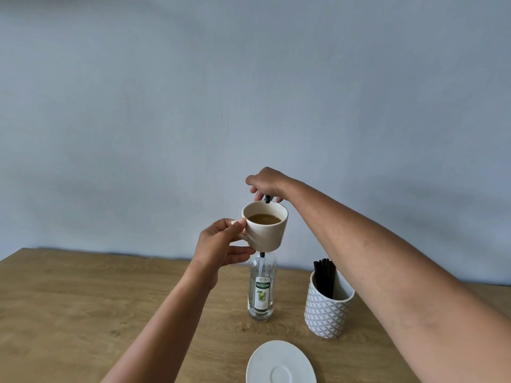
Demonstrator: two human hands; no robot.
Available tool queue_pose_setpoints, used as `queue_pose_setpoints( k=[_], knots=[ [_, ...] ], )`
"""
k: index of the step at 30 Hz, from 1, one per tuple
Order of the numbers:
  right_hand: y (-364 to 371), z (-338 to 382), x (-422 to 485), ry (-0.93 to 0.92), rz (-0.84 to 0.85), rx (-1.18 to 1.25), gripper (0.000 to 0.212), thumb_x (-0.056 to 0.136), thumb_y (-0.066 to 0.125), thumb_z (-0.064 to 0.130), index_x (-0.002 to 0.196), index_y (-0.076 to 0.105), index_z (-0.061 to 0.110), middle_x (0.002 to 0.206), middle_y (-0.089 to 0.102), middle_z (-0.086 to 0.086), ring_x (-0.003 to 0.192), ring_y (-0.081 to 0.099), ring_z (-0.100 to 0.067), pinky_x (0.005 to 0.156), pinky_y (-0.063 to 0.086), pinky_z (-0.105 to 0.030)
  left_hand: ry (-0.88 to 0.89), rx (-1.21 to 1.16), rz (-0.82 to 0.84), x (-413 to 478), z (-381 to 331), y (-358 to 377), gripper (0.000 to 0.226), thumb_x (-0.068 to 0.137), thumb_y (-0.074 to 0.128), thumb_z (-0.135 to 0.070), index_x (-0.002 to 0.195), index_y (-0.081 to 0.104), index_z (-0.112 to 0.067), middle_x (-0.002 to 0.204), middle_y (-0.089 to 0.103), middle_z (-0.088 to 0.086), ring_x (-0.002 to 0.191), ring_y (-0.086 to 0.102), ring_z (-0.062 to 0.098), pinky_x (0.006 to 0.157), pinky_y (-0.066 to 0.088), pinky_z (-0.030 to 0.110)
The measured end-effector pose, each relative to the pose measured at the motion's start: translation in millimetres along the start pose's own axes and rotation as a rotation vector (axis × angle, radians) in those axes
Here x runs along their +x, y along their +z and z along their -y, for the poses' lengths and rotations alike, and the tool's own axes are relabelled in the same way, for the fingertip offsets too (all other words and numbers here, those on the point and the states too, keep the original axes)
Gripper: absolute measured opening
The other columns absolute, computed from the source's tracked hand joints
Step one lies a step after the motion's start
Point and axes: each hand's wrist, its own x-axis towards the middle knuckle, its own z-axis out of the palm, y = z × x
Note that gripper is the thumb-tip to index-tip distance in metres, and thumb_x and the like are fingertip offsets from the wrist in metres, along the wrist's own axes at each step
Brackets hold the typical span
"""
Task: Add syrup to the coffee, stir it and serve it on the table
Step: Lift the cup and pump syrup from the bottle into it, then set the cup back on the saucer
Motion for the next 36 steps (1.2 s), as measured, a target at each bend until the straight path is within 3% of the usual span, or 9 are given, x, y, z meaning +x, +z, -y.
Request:
queue_pose_setpoints(
  k=[4, 12, 16, 20, 28, 32, 36],
  knots=[
    [-3.4, -0.1, -1.3, -0.034, -0.046, 0.131, 0.045, 0.085, 0.042, 0.048, 0.100, 0.064, 0.011, 0.087, 0.075, -0.006, 0.085, 0.066, -0.026, 0.072, 0.044, -0.036, 0.002, 0.002, 0.010, -2.6, -1.3, -0.7, 0.023, 0.091, 0.069, -0.033, 0.083, 0.064, -0.012, 0.105, 0.075, 0.024, 0.081, 0.077, 0.041, 0.070, 0.064, 0.040],
    [-4.6, -17.5, -16.1, -0.080, -0.153, 0.284, 0.049, 0.088, 0.042, 0.048, 0.106, 0.065, 0.009, 0.091, 0.077, -0.007, 0.079, 0.065, -0.021, 0.069, 0.041, -0.034, -0.005, -0.010, 0.014, -5.8, 0.2, 0.1, 0.022, 0.092, 0.069, -0.032, 0.085, 0.063, -0.012, 0.101, 0.075, 0.021, 0.079, 0.077, 0.039, 0.068, 0.064, 0.038],
    [-2.2, -35.5, -33.8, -0.117, -0.206, 0.389, 0.040, 0.091, 0.040, 0.046, 0.091, 0.065, 0.015, 0.090, 0.075, -0.007, 0.076, 0.067, -0.020, 0.069, 0.041, -0.034, -0.011, -0.019, 0.029, -7.7, 4.1, 1.5, 0.021, 0.092, 0.068, -0.031, 0.083, 0.063, -0.012, 0.100, 0.075, 0.020, 0.077, 0.077, 0.039, 0.067, 0.064, 0.037],
    [2.8, -63.9, -52.7, -0.100, -0.247, 0.488, 0.039, 0.095, 0.040, 0.044, 0.113, 0.061, 0.016, 0.100, 0.073, -0.008, 0.087, 0.068, -0.024, 0.070, 0.043, -0.034, -0.028, -0.014, 0.053, -10.1, 12.6, 2.1, 0.021, 0.092, 0.068, -0.031, 0.087, 0.063, -0.011, 0.103, 0.074, 0.021, 0.080, 0.077, 0.040, 0.068, 0.064, 0.037],
    [37.9, -131.4, -103.4, -0.077, -0.140, 0.635, 0.033, 0.092, 0.043, 0.025, 0.110, 0.070, 0.019, 0.101, 0.075, -0.003, 0.086, 0.068, -0.017, 0.074, 0.049, -0.035, -0.093, 0.003, 0.092, -22.1, 46.1, 3.4, 0.021, 0.093, 0.068, -0.030, 0.090, 0.062, -0.010, 0.100, 0.073, 0.019, 0.081, 0.075, 0.041, 0.071, 0.063, 0.039],
    [65.3, -158.5, -127.1, -0.079, -0.032, 0.675, 0.054, 0.078, 0.040, 0.000, 0.111, 0.071, 0.029, 0.109, 0.072, -0.003, 0.095, 0.068, -0.018, 0.076, 0.052, -0.038, -0.128, 0.011, 0.113, -31.5, 68.5, 4.3, 0.020, 0.093, 0.068, -0.029, 0.090, 0.061, -0.010, 0.095, 0.074, 0.016, 0.079, 0.075, 0.040, 0.077, 0.061, 0.043],
    [91.8, -177.2, -146.6, -0.075, -0.013, 0.672, 0.049, 0.072, 0.059, 0.010, 0.109, 0.067, 0.040, 0.108, 0.071, -0.002, 0.096, 0.063, -0.014, 0.078, 0.052, -0.038, -0.160, 0.011, 0.125, -41.4, 92.6, 3.3, 0.017, 0.092, 0.069, -0.026, 0.085, 0.062, -0.013, 0.091, 0.074, 0.013, 0.074, 0.074, 0.038, 0.066, 0.063, 0.037]
  ],
)
